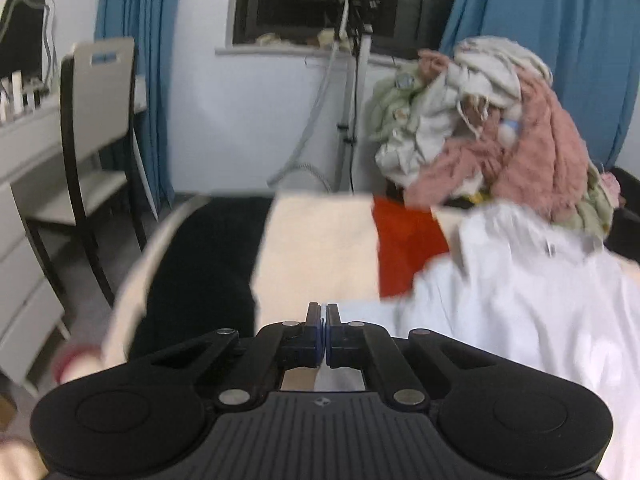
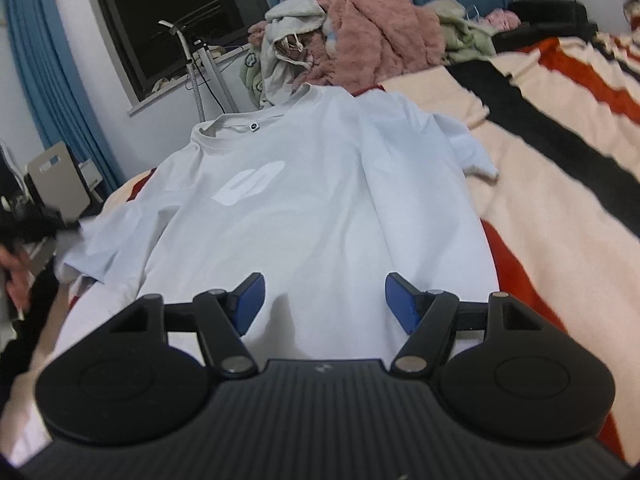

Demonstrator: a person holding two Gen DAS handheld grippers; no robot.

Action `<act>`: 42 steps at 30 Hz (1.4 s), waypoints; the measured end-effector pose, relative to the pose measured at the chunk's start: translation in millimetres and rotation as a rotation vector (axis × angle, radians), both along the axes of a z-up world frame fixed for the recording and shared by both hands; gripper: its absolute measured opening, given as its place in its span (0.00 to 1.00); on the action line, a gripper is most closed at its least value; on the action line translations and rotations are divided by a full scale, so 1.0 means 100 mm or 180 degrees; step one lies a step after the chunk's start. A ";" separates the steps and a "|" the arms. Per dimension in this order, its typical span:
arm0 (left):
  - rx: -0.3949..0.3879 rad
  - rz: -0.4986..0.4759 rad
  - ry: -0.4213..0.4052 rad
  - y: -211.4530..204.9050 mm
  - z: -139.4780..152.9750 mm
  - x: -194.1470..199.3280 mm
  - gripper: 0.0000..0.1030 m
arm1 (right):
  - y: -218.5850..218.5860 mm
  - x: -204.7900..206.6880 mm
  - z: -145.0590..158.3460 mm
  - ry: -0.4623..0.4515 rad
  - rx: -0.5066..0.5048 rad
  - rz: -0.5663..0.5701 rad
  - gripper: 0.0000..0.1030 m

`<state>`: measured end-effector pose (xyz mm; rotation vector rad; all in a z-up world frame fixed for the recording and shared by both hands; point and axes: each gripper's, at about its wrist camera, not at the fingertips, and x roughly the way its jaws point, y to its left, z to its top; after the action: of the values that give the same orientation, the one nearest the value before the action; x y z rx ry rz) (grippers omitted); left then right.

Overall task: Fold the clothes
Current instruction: 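Release the hem with the left gripper and withdraw both tools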

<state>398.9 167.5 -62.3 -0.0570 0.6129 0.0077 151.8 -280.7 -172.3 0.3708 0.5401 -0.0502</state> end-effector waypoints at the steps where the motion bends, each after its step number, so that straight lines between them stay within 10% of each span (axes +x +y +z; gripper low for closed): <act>1: 0.0095 0.0065 -0.0069 0.00 0.09 0.10 0.02 | 0.01 0.00 0.01 -0.0026 -0.0021 0.0005 0.67; 9: 0.1395 0.0696 -0.0348 -0.22 0.25 1.10 0.02 | 0.09 0.06 0.06 -0.0237 -0.0264 0.0028 0.67; 12: 0.1242 0.0776 -0.0123 -0.18 -0.10 1.29 0.03 | 0.12 0.14 0.03 -0.0235 -0.0322 0.0066 0.67; 16: 0.0869 0.0762 -0.0013 -0.15 -0.34 1.23 0.32 | 0.13 0.21 -0.02 -0.0217 -0.0398 0.0096 0.67; 21: 0.0610 0.0636 -0.0086 0.01 -0.21 0.69 0.52 | 0.11 0.24 0.00 -0.0250 -0.0369 0.0115 0.67; 42: 0.0222 -0.0395 -0.0349 -1.23 0.72 -2.87 0.74 | 0.17 -0.78 0.70 -0.0748 -0.0725 0.0270 0.67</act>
<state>111.5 44.9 9.9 0.0480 0.5052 -0.0938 74.2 -263.3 -102.3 0.1283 0.3128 0.0138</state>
